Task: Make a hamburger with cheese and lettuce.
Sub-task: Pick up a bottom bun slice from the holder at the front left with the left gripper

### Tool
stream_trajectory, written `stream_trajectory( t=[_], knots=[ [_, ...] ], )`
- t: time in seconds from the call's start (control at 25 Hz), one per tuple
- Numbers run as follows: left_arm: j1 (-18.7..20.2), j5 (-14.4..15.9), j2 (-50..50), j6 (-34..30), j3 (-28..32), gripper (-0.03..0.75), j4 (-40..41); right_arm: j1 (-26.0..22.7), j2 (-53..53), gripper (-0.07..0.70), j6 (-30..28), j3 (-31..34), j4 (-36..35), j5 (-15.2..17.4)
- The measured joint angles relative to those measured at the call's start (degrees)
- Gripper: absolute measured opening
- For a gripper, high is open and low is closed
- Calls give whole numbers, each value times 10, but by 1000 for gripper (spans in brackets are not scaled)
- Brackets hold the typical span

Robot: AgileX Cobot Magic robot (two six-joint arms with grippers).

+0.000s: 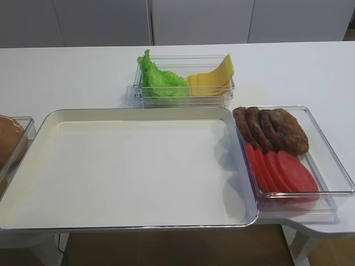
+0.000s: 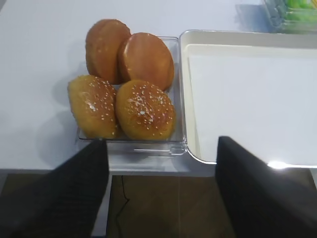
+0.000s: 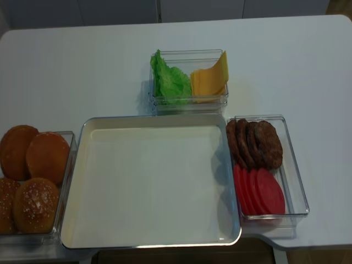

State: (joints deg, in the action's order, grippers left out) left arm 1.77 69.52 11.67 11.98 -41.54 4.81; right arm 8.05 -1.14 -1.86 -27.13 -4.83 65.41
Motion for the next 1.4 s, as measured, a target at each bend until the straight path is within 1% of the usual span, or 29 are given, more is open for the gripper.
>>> stream_trajectory(
  t=[0.24,0.6,0.72,0.8,0.96,1.16,1.24,1.36,1.4],
  knots=[
    [0,-10,139,16,-74,493,39,0,0,478,0,0,0,0],
    [0,-31,412,18,-190,491,42,0,0,478,0,0,0,0],
    [-12,-34,482,17,-237,491,38,0,0,478,0,0,0,0],
    [-27,-35,514,11,-268,491,32,0,0,478,0,0,0,0],
    [-61,-39,563,0,-301,491,26,0,0,478,0,0,0,0],
    [-110,-39,610,-46,-308,491,15,0,0,478,0,0,0,0],
    [-126,-39,623,-84,-308,491,3,0,0,478,0,0,0,0],
    [-139,-22,646,-174,-310,491,-25,0,0,478,0,0,0,0],
    [-140,-19,654,-187,-310,491,-31,0,0,478,0,0,0,0]
  ],
)
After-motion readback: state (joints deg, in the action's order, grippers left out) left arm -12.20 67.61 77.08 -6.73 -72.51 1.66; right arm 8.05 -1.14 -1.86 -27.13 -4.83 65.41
